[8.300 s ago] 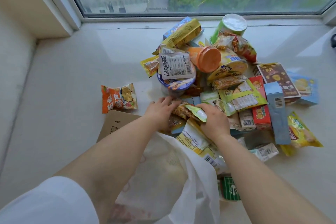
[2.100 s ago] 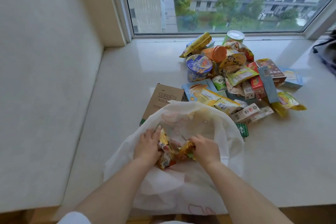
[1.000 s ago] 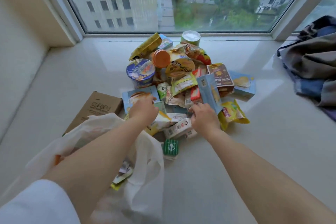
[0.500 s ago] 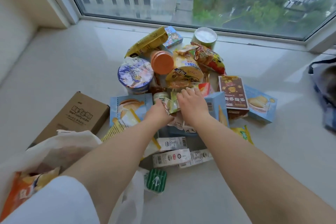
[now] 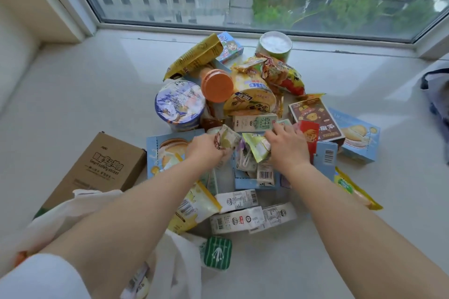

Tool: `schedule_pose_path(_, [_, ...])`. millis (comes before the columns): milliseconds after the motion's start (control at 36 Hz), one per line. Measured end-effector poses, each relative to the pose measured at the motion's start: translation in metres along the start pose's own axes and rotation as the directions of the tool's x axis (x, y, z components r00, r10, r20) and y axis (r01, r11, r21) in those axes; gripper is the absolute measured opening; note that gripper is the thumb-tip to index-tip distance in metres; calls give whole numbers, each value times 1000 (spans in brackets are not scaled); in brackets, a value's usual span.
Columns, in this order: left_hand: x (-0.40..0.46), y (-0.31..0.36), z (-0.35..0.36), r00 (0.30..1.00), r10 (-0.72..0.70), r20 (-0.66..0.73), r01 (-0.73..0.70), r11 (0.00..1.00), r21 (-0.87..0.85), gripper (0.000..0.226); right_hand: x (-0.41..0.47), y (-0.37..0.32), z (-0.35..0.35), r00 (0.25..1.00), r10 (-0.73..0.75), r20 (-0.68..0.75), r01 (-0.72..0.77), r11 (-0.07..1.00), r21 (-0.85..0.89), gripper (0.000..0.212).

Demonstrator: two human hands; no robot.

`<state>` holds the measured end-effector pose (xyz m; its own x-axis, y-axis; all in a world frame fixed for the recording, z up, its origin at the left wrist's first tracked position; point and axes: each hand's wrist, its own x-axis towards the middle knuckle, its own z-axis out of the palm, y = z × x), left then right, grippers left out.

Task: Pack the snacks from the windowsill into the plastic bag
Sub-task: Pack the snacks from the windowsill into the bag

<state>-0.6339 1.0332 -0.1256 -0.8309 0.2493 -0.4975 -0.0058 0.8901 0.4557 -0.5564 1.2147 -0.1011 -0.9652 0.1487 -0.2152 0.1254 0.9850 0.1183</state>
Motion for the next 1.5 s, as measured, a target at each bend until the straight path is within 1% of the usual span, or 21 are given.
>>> schedule_pose_path(28, [1, 0, -6, 999, 36, -27, -34, 997, 69, 26, -2, 4, 0, 1000, -6, -1, 6, 1000, 0, 42])
schedule_pose_path(83, [3, 7, -13, 984, 171, -51, -157, 965, 211, 30, -5, 11, 0, 1000, -18, -3, 18, 1000, -4, 43])
schedule_pose_path(167, [8, 24, -16, 942, 332, -48, -300, 897, 326, 33, -8, 19, -3, 1000, -14, 6, 14, 1000, 7, 41])
schedule_pose_path(306, [27, 53, -8, 885, 464, 34, -423, 772, 474, 33, -7, 34, 1, 997, -35, 67, 28, 994, 104, 50])
schedule_pose_path(417, [45, 72, -2, 875, 463, 139, -463, 721, 515, 36, -7, 47, 1, 990, -63, 125, 46, 990, 133, 49])
schedule_pose_path(500, [57, 84, -1, 897, 386, 215, -437, 710, 552, 38, -4, 51, 0, 982, -71, 175, 46, 989, 142, 47])
schedule_pose_path(611, [77, 87, 7, 913, 276, 302, -405, 711, 575, 44, 0, 48, -4, 969, -82, 234, 26, 972, 232, 58])
schedule_pose_path(667, [85, 85, 12, 916, 255, 310, -397, 697, 598, 44, 1, 45, -3, 966, -117, 229, 62, 970, 233, 58])
schedule_pose_path(722, [91, 80, 17, 926, 251, 282, -375, 697, 611, 44, 0, 42, 5, 971, -125, 204, 74, 968, 239, 56])
schedule_pose_path(833, [89, 68, 23, 942, 275, 193, -335, 723, 604, 42, 4, 38, 23, 981, -127, 148, 92, 971, 220, 55])
schedule_pose_path(889, [85, 62, 23, 941, 304, 151, -331, 720, 610, 38, 5, 38, 25, 982, -124, 145, 83, 962, 258, 57])
schedule_pose_path(944, [78, 55, 22, 941, 314, 124, -325, 746, 581, 33, 3, 40, 26, 972, -140, 187, 78, 949, 305, 61])
schedule_pose_path(1056, [61, 35, 28, 949, 288, 131, -316, 848, 426, 31, -6, 40, 22, 942, -163, 293, 18, 898, 440, 69])
schedule_pose_path(1083, [55, 32, 29, 949, 284, 138, -316, 855, 410, 30, -8, 38, 21, 936, -161, 312, -5, 882, 471, 69])
schedule_pose_path(1139, [45, 26, 31, 949, 278, 149, -314, 862, 398, 29, -12, 34, 20, 934, -154, 322, -39, 853, 521, 60])
schedule_pose_path(1194, [35, 20, 31, 951, 263, 164, -307, 866, 394, 29, -16, 32, 22, 942, -94, 322, -125, 792, 597, 47])
schedule_pose_path(1278, [25, 10, 30, 955, 221, 197, -281, 882, 377, 31, -18, 36, 24, 944, 65, 322, -291, 622, 727, 39])
schedule_pose_path(1333, [23, 4, 26, 961, 203, 188, -258, 903, 344, 36, -16, 37, 21, 938, 149, 313, -344, 525, 779, 39])
schedule_pose_path(1361, [22, 1, 24, 966, 203, 160, -245, 917, 314, 40, -14, 37, 20, 939, 181, 294, -345, 520, 781, 37])
schedule_pose_path(1444, [24, -1, 17, 982, 188, -19, -183, 968, 169, 57, -5, 35, 18, 944, 215, 251, -330, 578, 747, 26])
schedule_pose_path(1500, [30, 1, 14, 989, 115, -94, -103, 986, 128, 77, 1, 32, 16, 952, 178, 249, -305, 607, 734, 23])
